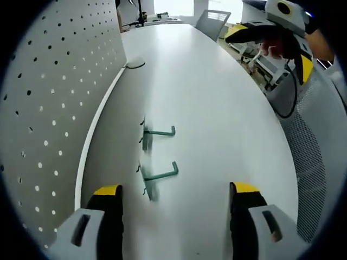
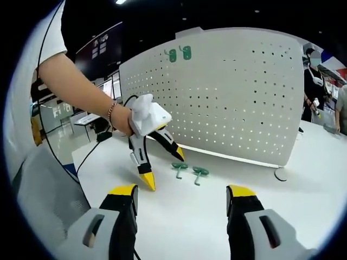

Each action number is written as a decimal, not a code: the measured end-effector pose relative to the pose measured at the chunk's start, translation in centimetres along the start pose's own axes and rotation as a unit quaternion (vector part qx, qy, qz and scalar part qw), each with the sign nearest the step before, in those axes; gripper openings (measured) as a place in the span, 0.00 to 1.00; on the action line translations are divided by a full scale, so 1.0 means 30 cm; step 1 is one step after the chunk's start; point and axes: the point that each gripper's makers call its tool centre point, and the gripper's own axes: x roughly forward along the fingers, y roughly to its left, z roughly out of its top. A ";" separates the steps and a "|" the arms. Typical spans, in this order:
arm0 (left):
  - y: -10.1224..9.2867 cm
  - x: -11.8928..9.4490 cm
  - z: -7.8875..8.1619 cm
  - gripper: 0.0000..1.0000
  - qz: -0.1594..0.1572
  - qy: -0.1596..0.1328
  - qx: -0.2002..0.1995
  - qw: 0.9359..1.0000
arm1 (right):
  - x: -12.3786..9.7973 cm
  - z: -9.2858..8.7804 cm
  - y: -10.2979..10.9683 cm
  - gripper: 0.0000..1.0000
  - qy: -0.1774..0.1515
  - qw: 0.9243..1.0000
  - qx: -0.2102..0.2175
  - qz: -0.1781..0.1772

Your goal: Insert the hook assembly into the mounting plate slot until the hook locks in place.

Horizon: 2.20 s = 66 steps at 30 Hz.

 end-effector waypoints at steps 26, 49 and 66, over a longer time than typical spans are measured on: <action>0.093 -0.018 0.005 0.39 0.053 0.005 -0.074 0.996 | 0.006 -0.018 0.001 0.66 0.014 1.000 -0.008 -0.001; 0.115 -0.022 -0.006 0.04 0.074 0.017 -0.067 0.995 | 0.005 -0.019 -0.003 0.65 0.015 1.000 -0.003 -0.002; 0.119 -0.022 0.001 0.03 0.080 0.009 -0.052 0.995 | 0.002 -0.016 -0.010 0.64 0.013 1.000 -0.002 -0.007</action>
